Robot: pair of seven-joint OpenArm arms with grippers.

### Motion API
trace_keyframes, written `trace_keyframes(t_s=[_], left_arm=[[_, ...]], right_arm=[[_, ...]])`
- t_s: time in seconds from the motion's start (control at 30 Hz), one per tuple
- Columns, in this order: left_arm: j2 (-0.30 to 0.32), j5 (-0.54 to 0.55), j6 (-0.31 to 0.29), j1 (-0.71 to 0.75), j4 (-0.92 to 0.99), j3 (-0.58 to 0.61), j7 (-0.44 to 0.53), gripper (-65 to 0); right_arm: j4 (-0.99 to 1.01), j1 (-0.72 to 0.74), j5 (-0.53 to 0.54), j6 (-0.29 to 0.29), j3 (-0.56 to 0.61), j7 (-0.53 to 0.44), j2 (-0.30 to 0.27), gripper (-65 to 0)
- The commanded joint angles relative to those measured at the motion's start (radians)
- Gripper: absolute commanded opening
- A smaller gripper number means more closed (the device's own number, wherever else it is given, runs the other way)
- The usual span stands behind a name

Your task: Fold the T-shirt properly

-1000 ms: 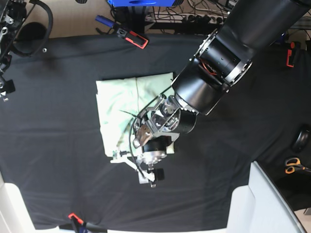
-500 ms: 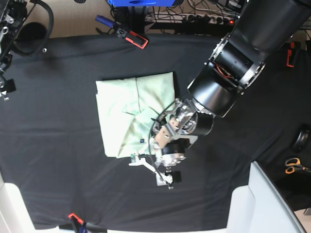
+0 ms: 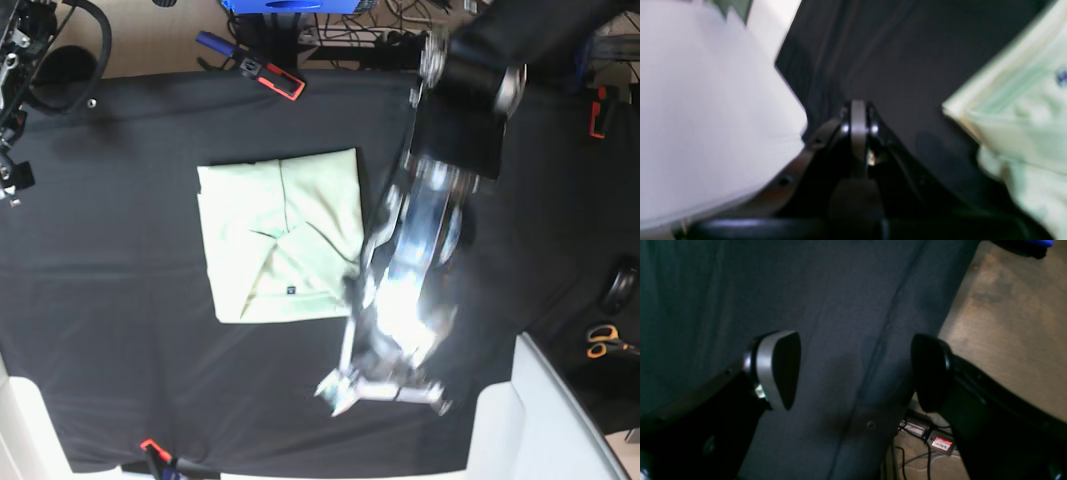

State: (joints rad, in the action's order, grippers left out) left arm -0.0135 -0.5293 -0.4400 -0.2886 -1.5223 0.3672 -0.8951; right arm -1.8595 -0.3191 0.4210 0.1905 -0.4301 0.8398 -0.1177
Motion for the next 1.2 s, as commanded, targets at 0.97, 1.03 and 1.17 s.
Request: trace_keyframes(t_s=[0.97,1.03,1.17], left_arm=[[0.086,0.199,0.01,0.937,-0.151,-0.201,0.726,-65.0],[0.113,0.311,0.01,0.941,-0.137,-0.204,0.758,-65.0],[0.152,0.42,0.019,0.946,-0.088,-0.202,0.805,-65.0]], right_arm=[[-0.018,-0.186,0.0,-0.765,-0.085,-0.371,0.131,-16.1],[-0.018,-0.208,0.0,-0.88,-0.137,-0.436,0.181,-16.1],[-0.018,-0.217,-0.003,-0.889,-0.24,-0.4,0.209,-16.3]])
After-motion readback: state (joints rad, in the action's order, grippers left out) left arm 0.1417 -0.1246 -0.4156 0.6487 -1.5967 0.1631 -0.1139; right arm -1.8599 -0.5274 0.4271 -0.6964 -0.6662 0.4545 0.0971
